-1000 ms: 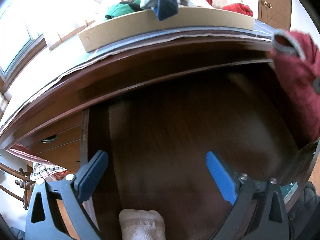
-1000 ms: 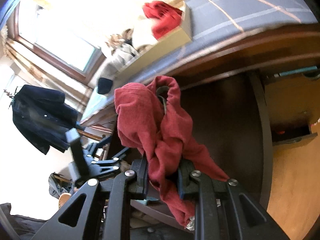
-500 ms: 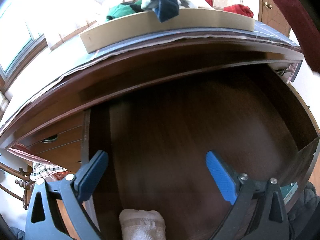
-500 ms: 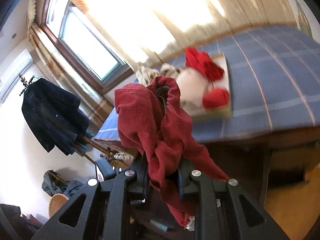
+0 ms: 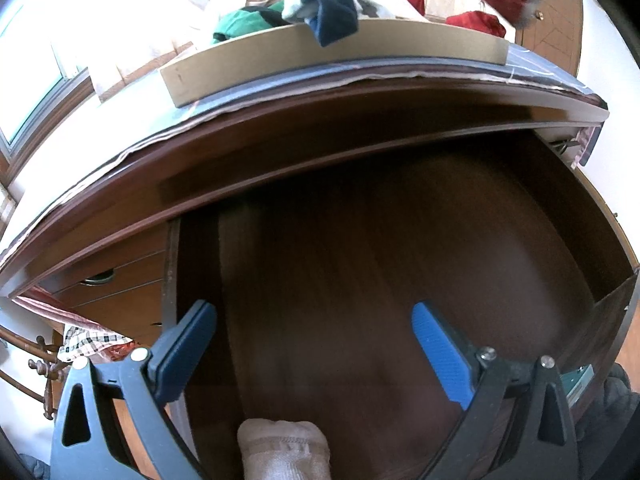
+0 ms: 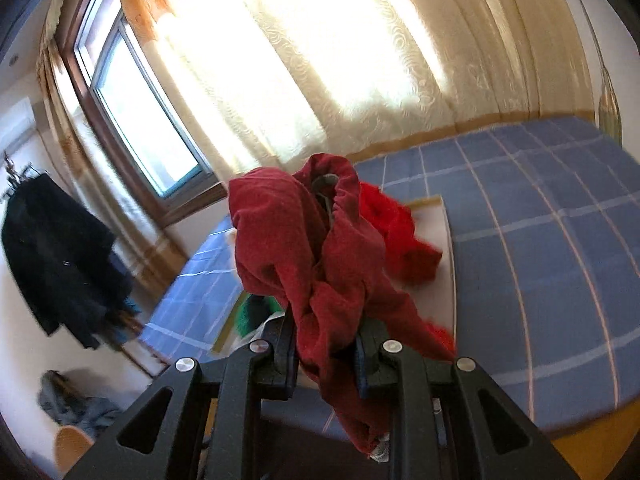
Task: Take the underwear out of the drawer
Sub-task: 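Carry the red garment into the tray and open the right gripper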
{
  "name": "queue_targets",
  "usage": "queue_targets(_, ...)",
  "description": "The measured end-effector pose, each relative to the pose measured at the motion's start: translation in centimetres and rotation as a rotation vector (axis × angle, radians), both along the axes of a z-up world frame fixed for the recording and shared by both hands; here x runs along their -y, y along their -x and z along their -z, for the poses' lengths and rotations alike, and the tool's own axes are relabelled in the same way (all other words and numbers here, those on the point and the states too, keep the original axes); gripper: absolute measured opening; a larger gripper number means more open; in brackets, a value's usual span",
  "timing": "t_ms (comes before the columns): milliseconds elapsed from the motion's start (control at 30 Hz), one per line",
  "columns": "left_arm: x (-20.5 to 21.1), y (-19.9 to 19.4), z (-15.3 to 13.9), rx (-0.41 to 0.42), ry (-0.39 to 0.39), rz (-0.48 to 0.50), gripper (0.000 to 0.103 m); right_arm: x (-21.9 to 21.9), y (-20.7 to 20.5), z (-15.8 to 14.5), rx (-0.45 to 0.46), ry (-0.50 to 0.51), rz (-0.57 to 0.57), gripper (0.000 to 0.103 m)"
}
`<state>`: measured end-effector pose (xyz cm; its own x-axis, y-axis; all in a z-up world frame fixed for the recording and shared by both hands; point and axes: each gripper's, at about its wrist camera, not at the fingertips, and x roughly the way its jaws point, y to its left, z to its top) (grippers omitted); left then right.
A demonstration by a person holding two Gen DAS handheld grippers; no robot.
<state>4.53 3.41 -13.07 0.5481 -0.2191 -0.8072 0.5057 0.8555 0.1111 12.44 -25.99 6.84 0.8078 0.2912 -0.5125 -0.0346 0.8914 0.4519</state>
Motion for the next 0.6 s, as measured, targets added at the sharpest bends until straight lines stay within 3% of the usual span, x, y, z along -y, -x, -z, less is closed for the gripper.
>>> queue_targets(67,0.0,-0.1,0.0,-0.003,0.002,0.001,0.1,-0.4,-2.2,0.6,-0.013,0.056,0.019,0.023)
queue_targets(233,0.0,-0.3,0.1,-0.011,0.005,0.008,0.1,-0.4,-5.9,3.4,-0.075,0.04,0.033,0.023)
queue_targets(600,-0.1,-0.4,0.1,-0.016,0.009,0.009,0.1,-0.3,-8.1,6.0,-0.068,0.005,0.079,0.025)
